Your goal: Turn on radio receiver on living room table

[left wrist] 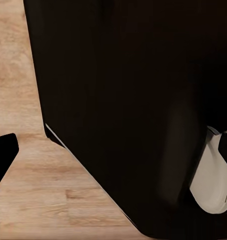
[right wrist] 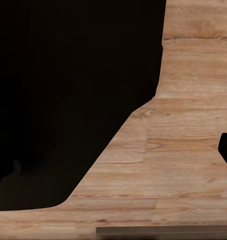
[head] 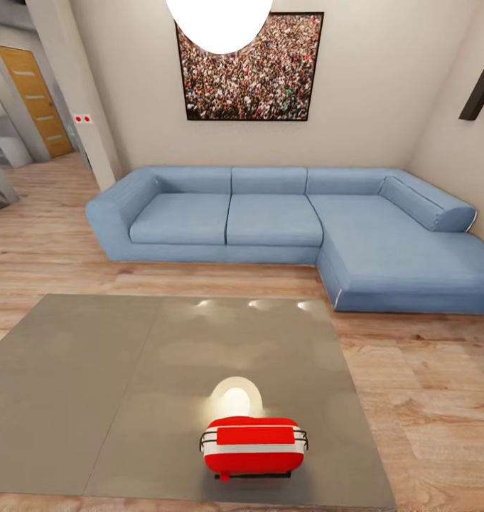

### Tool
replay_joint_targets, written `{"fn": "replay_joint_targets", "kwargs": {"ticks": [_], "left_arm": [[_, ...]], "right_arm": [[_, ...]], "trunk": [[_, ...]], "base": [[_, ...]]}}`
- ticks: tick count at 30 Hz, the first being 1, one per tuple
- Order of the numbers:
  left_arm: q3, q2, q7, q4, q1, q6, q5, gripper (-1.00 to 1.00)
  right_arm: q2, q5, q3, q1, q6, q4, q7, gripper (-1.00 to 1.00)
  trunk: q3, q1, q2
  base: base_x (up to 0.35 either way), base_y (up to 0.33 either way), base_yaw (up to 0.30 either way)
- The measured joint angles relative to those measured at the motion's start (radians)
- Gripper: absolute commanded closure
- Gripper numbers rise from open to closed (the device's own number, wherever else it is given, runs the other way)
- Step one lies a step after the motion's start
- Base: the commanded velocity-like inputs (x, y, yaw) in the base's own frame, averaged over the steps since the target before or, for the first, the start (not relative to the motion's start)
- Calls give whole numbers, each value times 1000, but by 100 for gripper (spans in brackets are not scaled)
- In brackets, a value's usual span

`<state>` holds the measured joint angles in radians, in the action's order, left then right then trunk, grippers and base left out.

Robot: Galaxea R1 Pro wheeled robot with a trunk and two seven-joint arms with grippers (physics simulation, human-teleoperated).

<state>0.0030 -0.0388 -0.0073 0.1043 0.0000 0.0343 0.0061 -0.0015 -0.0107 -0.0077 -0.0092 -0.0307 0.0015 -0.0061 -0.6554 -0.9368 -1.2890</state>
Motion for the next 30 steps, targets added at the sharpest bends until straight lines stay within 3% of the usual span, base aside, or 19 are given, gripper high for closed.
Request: {"fn": "replay_joint_targets", "kwargs": {"ticks": [14,30], "left_arm": [[0,0,0,0,0,1,-1,-100],[-4,1,-4,13,0,3,-6,-100]], "right_arm": [[0,0,0,0,0,0,0,-100],[-3,11,5,0,7,-9,1,-100]], "trunk": [[-22,0,0],[-24,0,0]], "base": [[0,0,0],[0,0,0]]}}
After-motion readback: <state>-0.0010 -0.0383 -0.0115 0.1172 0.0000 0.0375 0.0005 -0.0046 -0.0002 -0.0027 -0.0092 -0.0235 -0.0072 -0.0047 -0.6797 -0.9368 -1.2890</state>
